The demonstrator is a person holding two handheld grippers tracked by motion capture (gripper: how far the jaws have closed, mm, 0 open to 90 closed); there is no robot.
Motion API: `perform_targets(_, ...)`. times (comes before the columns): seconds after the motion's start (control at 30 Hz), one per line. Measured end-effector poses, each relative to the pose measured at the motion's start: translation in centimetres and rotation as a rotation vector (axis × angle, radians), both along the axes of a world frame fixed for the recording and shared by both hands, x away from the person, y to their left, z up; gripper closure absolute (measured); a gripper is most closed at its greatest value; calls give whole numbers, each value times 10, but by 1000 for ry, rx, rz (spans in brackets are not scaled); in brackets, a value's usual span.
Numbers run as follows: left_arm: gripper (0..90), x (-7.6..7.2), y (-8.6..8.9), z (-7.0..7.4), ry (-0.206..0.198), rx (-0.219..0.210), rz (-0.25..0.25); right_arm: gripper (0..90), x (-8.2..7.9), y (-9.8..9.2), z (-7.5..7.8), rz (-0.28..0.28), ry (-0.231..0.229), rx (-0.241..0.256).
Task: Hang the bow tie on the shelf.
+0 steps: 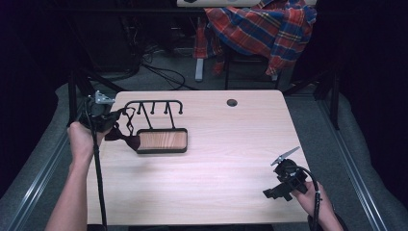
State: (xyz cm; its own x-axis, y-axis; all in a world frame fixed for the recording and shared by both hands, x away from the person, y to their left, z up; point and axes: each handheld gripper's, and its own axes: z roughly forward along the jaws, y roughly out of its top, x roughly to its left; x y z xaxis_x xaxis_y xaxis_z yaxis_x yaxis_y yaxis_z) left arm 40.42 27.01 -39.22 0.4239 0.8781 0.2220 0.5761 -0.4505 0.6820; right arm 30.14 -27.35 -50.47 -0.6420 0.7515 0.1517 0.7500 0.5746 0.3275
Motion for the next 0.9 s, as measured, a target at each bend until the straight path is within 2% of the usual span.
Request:
perform_targets(0.13,883,6,2,0,10,1,11,153,-1,1,-1,-18,-11,10)
perform_targets(0.23,883,11,3,-1,20,5,16,153,0,1,0,2,-4,-5)
perform_targets(0.9,880,38,7,-16,73,-3,75,154,0,1,0,14,-3,-25)
